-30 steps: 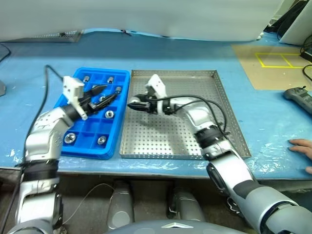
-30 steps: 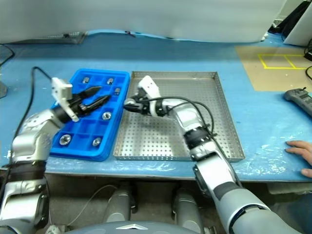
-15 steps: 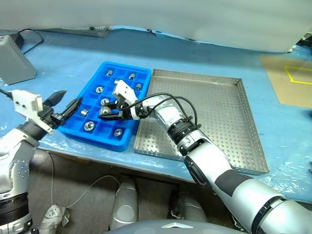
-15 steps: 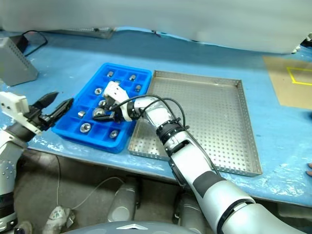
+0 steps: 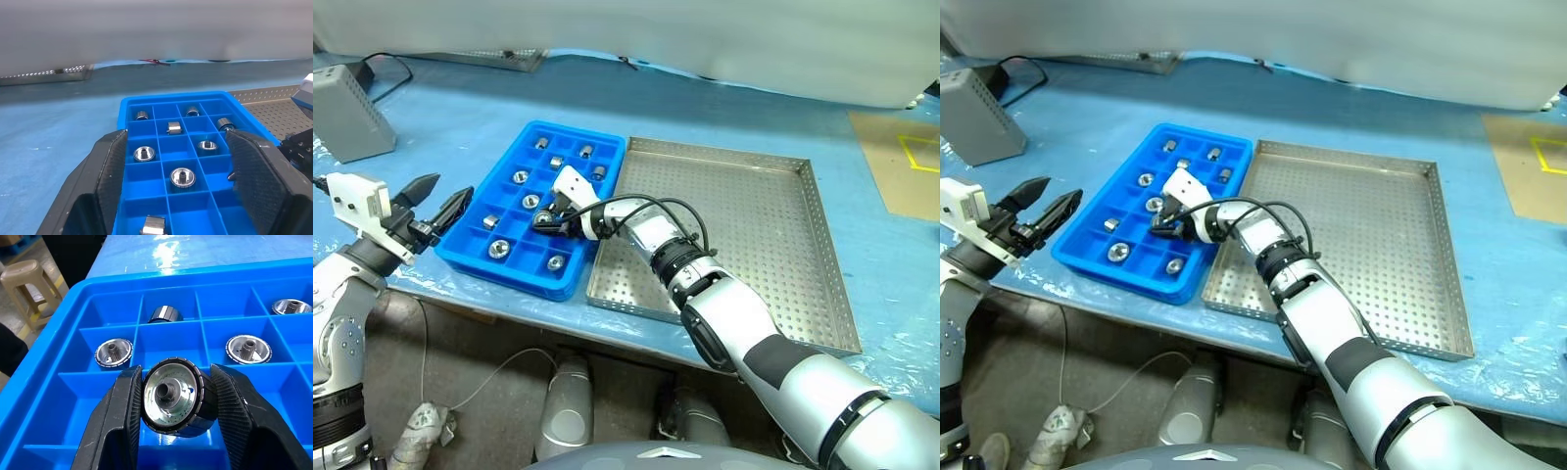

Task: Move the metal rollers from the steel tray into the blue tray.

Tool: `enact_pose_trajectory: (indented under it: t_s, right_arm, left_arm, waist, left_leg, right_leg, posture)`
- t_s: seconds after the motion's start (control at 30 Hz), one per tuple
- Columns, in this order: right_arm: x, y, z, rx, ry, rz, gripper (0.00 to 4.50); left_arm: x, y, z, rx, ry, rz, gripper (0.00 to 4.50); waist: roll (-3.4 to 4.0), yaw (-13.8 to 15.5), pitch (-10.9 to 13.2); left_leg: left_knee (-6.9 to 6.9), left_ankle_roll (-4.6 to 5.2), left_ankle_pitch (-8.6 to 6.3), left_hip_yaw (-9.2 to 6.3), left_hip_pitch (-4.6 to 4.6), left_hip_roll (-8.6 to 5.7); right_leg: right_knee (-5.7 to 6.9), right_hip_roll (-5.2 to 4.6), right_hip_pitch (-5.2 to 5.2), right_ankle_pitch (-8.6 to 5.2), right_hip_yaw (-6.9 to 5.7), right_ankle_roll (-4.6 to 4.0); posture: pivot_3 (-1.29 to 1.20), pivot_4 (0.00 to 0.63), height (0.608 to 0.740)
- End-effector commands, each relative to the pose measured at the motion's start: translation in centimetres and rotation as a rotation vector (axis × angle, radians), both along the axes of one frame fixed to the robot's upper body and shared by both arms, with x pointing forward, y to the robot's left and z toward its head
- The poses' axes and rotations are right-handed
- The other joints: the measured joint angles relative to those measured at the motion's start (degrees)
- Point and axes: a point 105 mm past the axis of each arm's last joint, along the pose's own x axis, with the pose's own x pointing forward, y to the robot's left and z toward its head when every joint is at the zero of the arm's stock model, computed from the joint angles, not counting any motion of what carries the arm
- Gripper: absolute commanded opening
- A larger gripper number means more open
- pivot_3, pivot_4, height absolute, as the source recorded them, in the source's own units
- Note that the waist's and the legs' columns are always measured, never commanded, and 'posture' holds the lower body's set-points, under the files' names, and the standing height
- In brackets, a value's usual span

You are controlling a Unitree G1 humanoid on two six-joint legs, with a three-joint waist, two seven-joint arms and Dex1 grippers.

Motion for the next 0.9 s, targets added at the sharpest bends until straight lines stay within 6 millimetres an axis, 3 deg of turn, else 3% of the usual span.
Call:
enact_pose_trajectory:
  t_s: [0.03,0.13,0.3,0.5,0.67,0.9]
  right_arm:
    - [-0.6,1.1,0.7,0.068,0.017,0.014,3.11]
    - [-0.1,0.6,1.8,0.134,0.026,-0.010,4.15]
    - [2.0,-2.3,3.0,0.200,-0.006,-0.132,4.15]
    - [4.2,-9.8,4.2,0.257,-0.085,-0.354,4.15]
    - [3.4,-15.9,4.2,0.234,-0.134,-0.504,4.15]
    - [1.1,-22.7,4.9,0.269,-0.232,-0.746,4.15]
  left_arm:
    - [0.1,-0.3,1.0,0.015,-0.028,-0.026,3.36]
    - [1.1,-1.3,1.0,0.001,-0.027,-0.072,3.36]
    - [3.4,-4.2,1.1,-0.016,-0.018,-0.204,3.36]
    - [5.7,-9.0,0.8,-0.082,0.046,-0.477,3.36]
    - [7.5,-12.5,0.3,-0.091,0.061,-0.609,3.36]
    - [8.6,-16.9,-1.3,-0.119,0.036,-0.696,3.36]
  waist:
    - [0.00,-0.11,0.00]
    - [0.00,-0.08,0.00]
    - [-0.01,-0.57,0.00]
    - [-0.04,-2.85,-0.02]
    - [-0.15,-6.61,-0.08]
    - [-0.17,-11.46,-0.09]
  left_leg:
    - [0.00,0.00,0.00,0.00,0.00,0.00]
    - [0.01,-0.01,0.01,0.00,-0.01,0.00]
    - [0.07,-0.07,0.05,0.01,0.03,0.00]
    - [0.29,-0.17,0.12,0.12,0.02,-0.01]
    - [0.34,-0.49,0.35,0.21,-0.01,0.00]
    - [0.29,-0.45,0.34,0.28,-0.06,-0.10]
  right_leg:
    - [0.00,0.00,0.00,0.00,0.00,0.00]
    - [0.01,0.00,0.00,0.00,0.00,0.00]
    - [0.15,-0.01,0.01,0.00,0.01,0.01]
    - [0.23,-0.03,0.13,0.03,0.03,0.03]
    - [0.13,0.01,0.20,0.26,0.05,-0.28]
    - [-0.04,0.24,0.14,0.26,0.04,-0.31]
  posture:
    - [0.45,0.150,0.740]
    - [0.40,0.150,0.740]
    - [0.29,0.150,0.740]
    - [0.08,0.150,0.740]
    - [-0.08,0.150,0.740]
    - [-0.21,0.150,0.740]
